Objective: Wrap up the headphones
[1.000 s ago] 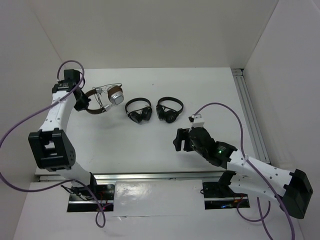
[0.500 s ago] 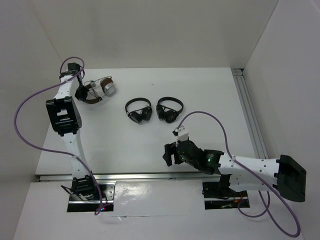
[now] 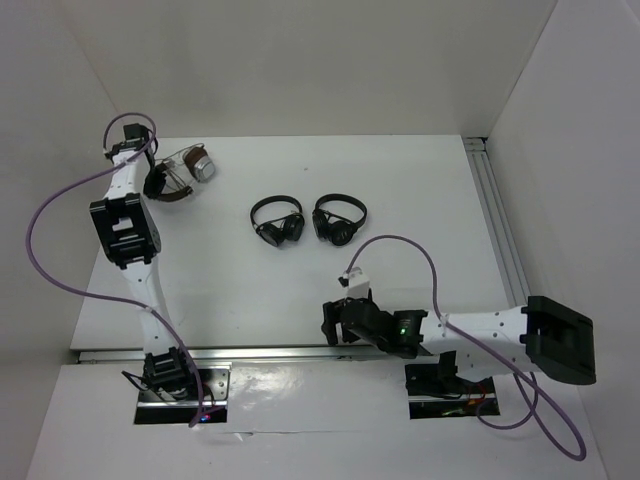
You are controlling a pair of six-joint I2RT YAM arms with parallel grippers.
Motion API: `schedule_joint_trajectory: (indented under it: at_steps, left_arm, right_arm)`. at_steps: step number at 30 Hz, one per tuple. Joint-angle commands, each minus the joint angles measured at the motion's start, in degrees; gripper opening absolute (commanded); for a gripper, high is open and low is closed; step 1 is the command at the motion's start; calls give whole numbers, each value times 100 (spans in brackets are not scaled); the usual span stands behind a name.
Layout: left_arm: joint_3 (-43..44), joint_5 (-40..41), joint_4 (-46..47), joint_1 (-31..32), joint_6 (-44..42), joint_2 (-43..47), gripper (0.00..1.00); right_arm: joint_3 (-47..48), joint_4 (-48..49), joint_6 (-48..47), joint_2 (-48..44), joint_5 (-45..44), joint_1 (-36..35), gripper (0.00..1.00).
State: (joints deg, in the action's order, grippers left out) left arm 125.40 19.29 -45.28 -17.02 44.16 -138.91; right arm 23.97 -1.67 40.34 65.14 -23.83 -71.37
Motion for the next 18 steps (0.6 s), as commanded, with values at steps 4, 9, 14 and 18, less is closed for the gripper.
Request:
schedule_joint_trajectory:
  at_steps: [4, 9, 14, 18]
  left_arm:
    - [511, -547, 221, -188, 172, -549, 56]
    - [56, -1225, 160, -556, 513, -366, 65]
    - [-297, -1358, 81, -610, 620, 320, 100]
    - [-358, -1270, -192, -680, 778, 803, 100]
  right_arm:
    - [73, 440, 439, 551, -305, -377, 83]
    - [363, 186, 554, 859, -569, -824, 83]
    - [644, -44, 764, 912, -903, -1177, 83]
    - [767, -166, 888, 807, -1027, -1466, 83]
